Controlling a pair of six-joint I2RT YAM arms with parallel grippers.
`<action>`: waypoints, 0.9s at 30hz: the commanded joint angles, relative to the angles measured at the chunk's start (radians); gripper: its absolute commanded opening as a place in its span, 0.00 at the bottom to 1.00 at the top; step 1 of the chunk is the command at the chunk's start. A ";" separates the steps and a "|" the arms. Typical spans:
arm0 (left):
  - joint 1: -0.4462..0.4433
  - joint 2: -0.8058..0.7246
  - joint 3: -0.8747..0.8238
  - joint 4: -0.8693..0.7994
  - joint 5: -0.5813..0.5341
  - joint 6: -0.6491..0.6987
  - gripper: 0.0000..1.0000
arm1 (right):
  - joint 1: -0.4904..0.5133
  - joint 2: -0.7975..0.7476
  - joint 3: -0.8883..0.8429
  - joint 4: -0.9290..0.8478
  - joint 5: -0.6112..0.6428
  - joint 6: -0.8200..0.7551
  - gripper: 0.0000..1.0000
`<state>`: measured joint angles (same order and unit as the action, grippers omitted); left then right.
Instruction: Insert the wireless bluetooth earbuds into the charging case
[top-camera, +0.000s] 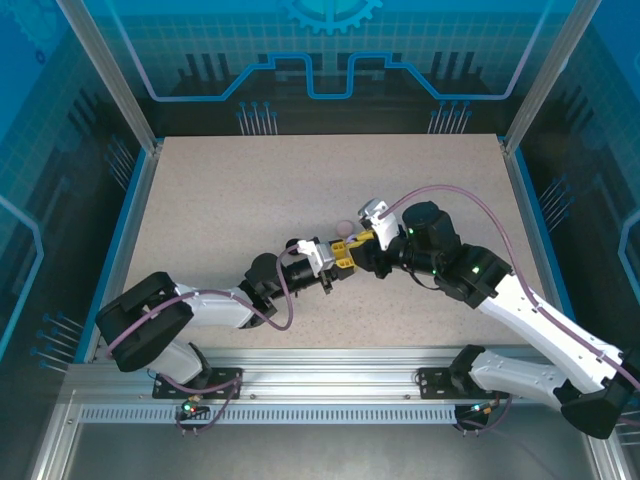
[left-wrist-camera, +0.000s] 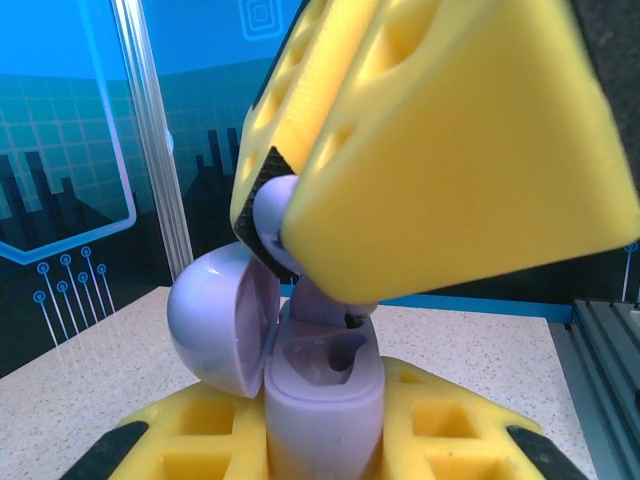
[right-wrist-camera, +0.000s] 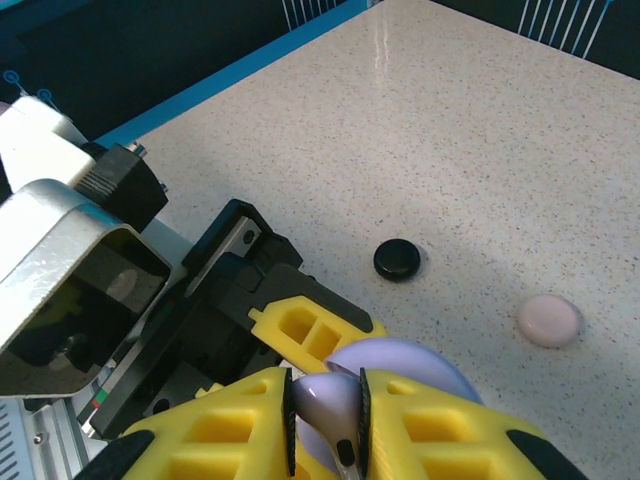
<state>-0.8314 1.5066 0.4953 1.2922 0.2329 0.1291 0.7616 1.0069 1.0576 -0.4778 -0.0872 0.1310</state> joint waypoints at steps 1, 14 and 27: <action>-0.009 -0.001 0.023 0.048 0.002 -0.024 0.01 | 0.015 -0.006 -0.013 0.062 -0.031 0.020 0.23; -0.009 -0.027 0.031 0.032 -0.020 -0.077 0.02 | 0.016 -0.005 -0.044 0.061 0.000 0.011 0.23; -0.009 -0.035 0.037 0.033 -0.013 -0.121 0.02 | 0.007 -0.025 -0.069 0.116 -0.001 0.028 0.23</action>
<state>-0.8326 1.5040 0.4969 1.2804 0.2253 0.0376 0.7612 0.9947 0.9951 -0.3935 -0.0795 0.1398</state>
